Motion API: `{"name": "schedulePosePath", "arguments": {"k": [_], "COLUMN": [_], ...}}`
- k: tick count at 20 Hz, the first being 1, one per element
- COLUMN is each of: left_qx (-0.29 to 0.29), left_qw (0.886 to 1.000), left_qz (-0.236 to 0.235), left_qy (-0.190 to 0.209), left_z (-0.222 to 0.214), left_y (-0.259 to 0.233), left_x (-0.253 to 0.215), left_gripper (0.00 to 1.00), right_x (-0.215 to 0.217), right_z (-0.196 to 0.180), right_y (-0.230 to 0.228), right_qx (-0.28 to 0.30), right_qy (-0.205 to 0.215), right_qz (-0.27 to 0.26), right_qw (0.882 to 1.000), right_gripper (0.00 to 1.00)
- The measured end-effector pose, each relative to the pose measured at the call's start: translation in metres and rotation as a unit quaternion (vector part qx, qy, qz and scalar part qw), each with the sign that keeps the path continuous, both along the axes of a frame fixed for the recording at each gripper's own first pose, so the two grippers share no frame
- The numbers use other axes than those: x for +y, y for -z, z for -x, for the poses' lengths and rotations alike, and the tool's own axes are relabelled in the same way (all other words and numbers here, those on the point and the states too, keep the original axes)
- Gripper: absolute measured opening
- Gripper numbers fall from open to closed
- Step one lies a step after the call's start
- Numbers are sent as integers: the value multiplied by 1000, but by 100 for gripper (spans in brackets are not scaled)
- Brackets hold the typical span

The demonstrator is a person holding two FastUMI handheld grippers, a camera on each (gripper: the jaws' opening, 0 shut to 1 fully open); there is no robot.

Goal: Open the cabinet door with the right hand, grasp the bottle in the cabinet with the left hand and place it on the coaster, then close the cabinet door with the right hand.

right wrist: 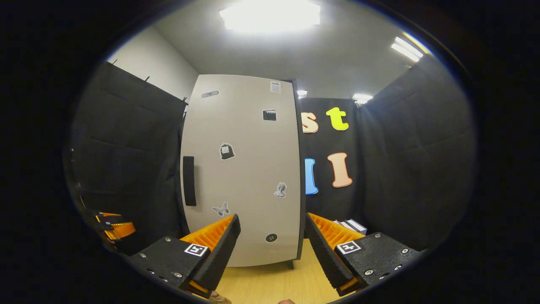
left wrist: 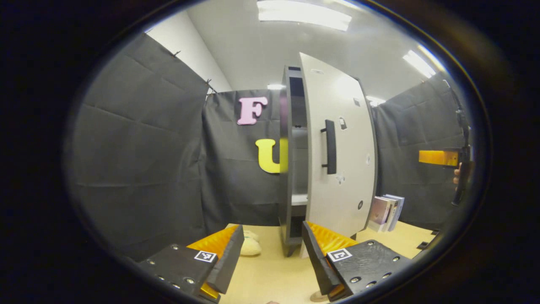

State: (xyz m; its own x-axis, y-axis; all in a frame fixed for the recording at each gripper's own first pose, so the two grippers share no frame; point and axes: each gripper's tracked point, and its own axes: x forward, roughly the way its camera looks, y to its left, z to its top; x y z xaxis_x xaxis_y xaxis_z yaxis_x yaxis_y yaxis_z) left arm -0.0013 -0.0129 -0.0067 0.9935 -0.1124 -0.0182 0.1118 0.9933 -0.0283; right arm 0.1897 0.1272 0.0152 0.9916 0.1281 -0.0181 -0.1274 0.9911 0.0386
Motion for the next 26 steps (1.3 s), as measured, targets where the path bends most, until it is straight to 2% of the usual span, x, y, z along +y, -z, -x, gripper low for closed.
{"name": "schedulePosePath", "arguments": {"k": [8, 9, 10, 22, 23, 24, 26], "left_qx": [-3, -4, -3, -12, -12, -12, -12], "left_qw": [1000, 1000, 1000, 1000, 1000, 1000, 1000], "left_qz": [-7, -6, -5, -10, -11, -11, -12], "left_qy": [-1, -3, -5, -13, -13, -14, -15], "left_z": [7, 7, 7, 9, 10, 11, 11], "left_y": [-16, -17, -19, -30, -29, -29, -30], "left_x": [-48, -50, -52, -62, -63, -62, -59], "left_gripper": [79, 76, 79, 79, 82, 79, 79], "right_x": [-45, -50, -52, -69, -70, -70, -69], "right_z": [14, 15, 16, 20, 21, 21, 23], "right_y": [14, 14, 16, 15, 15, 16, 17], "right_qx": [12, 13, 14, 13, 14, 15, 16], "right_qy": [-1, 0, -2, 4, 4, 5, 7], "right_qz": [-2, -3, -5, -7, -8, -8, -11], "right_qw": [1000, 1000, 1000, 1000, 1000, 1000, 1000], "right_gripper": [95, 95, 95, 95, 95, 95, 95]}}
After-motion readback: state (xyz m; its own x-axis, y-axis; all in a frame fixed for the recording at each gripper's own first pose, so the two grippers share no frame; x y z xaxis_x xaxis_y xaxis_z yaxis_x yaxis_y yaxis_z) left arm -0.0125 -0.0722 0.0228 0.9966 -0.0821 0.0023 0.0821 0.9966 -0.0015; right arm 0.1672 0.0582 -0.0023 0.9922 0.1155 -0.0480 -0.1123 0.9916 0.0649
